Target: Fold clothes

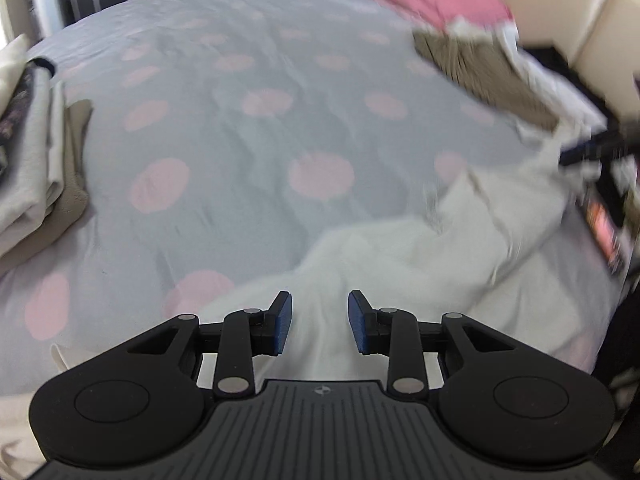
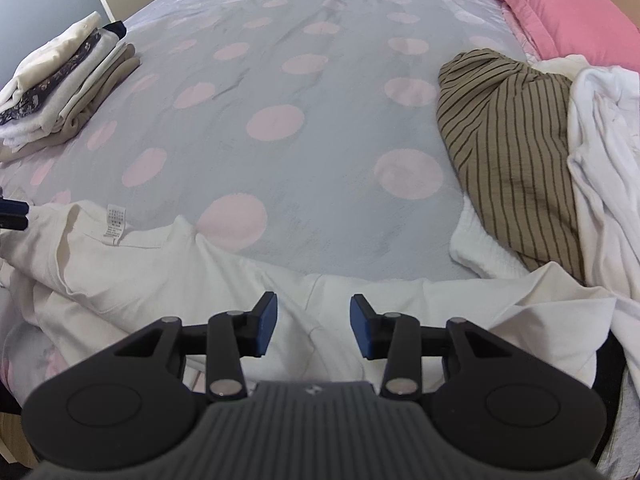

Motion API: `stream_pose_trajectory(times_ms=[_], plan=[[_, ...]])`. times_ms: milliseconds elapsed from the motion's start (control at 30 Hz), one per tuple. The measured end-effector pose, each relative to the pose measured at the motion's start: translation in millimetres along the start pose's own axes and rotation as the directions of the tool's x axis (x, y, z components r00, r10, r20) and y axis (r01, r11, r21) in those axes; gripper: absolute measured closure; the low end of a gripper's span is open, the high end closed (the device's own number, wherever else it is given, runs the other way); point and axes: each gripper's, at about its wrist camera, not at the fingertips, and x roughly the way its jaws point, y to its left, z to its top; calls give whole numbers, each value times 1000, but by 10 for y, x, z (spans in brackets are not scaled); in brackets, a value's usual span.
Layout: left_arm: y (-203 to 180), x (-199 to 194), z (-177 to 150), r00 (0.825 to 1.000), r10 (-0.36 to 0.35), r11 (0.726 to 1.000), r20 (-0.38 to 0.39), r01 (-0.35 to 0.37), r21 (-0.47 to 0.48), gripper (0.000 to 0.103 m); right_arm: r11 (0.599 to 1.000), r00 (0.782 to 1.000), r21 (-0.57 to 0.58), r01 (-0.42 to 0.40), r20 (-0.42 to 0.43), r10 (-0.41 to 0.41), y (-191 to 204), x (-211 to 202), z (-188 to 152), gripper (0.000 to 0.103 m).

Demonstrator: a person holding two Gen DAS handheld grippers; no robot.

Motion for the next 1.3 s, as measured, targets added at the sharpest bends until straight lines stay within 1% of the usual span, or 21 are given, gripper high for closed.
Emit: stream_pose_trajectory(times_ms=[67,100,300,367,433,467,533,567,600,667,767,800,900,1033,1067,1100,1167,1300], plan=[[-18,21,-51,999,24,999,-28,-23,23,74,1000,1000,-10,-19,4,19,6,19,0,58],[0,16,-80,999,35,999,-39,-34,20,74,999,1000,-16,-28,6,28,9,29,0,56],[181,-75,-211,996,41,998,-84,-44,-37,74,995,996,-50,-82,16,83,35,90,2,55],[244,-87,-210,995,41,997,-92,-47,-63,74,994,997,-74,-80,3,81,64,140,9,55],[288,-97,-198,995,34,995,-96,-43,-86,74,994,997,-83,-68,-32,65,77,230,0,55],[301,-99,-195,994,28,995,-101,-37,-92,76,994,997,-83,-66,-52,62,78,276,-13,58],[313,-92,-197,993,20,995,-117,-32,-99,80,994,994,-89,-61,-98,53,86,358,-53,68],[316,-88,-206,992,21,994,-124,-33,-102,84,994,993,-98,-57,-112,46,98,376,-71,82],[320,-88,-218,992,17,994,-127,-30,-105,86,993,992,-109,-56,-118,43,113,377,-81,88],[309,-88,-246,991,3,994,-132,-17,-109,88,991,993,-121,-53,-112,40,137,347,-90,88],[275,-74,-290,990,5,995,-141,-19,-99,89,991,994,-123,-46,-103,34,159,304,-98,88],[264,-68,-305,990,14,995,-142,-27,-91,87,991,994,-125,-43,-103,30,163,297,-104,88],[238,-48,-332,990,49,997,-133,-57,-59,82,991,995,-127,-28,-101,15,160,303,-125,86],[188,0,-351,988,65,996,-139,-74,-59,83,993,995,-119,-7,-104,-5,133,317,-148,85],[172,-7,-349,988,70,995,-135,-78,-57,88,993,995,-119,-5,-104,-8,131,315,-153,87],[156,-21,-345,989,72,995,-128,-80,-57,93,992,995,-124,2,-97,-14,137,298,-155,92],[126,-104,-318,992,80,994,-96,-86,-62,95,990,997,-138,23,-73,-33,160,244,-158,96],[152,-345,-222,995,98,990,-6,-98,-105,99,987,997,-142,74,18,-72,193,51,-128,97]])
